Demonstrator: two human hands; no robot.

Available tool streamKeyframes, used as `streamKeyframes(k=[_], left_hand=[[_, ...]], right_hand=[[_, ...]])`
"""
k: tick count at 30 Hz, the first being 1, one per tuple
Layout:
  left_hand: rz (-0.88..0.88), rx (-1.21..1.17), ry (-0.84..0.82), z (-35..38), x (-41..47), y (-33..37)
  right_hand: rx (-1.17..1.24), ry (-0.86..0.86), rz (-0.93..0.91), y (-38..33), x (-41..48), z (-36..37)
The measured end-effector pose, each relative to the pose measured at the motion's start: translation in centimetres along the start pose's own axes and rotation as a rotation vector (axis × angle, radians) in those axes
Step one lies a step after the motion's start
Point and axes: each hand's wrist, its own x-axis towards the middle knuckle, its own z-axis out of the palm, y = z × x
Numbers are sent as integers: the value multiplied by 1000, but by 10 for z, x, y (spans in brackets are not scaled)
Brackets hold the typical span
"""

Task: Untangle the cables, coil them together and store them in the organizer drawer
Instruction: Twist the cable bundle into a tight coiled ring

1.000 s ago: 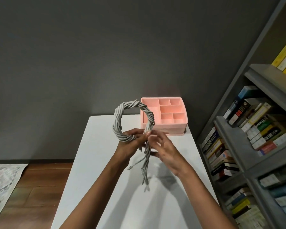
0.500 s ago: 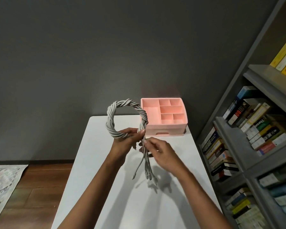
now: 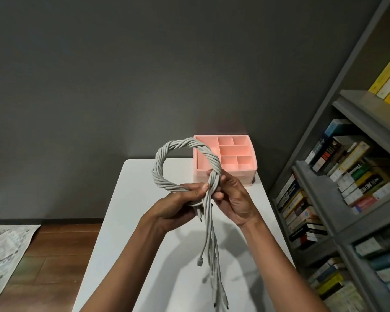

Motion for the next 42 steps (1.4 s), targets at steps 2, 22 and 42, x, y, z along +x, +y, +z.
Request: streamKeyframes(k=[2,22,42], left_hand=[[7,42,5,1,0,5],[288,357,577,-26,0,-13],[270,180,738,-27,4,-12]], right_hand=[[64,51,-15,5,-1,5],[-717,272,218,23,-13,10],[-1418,93,231,4,-16,-15]])
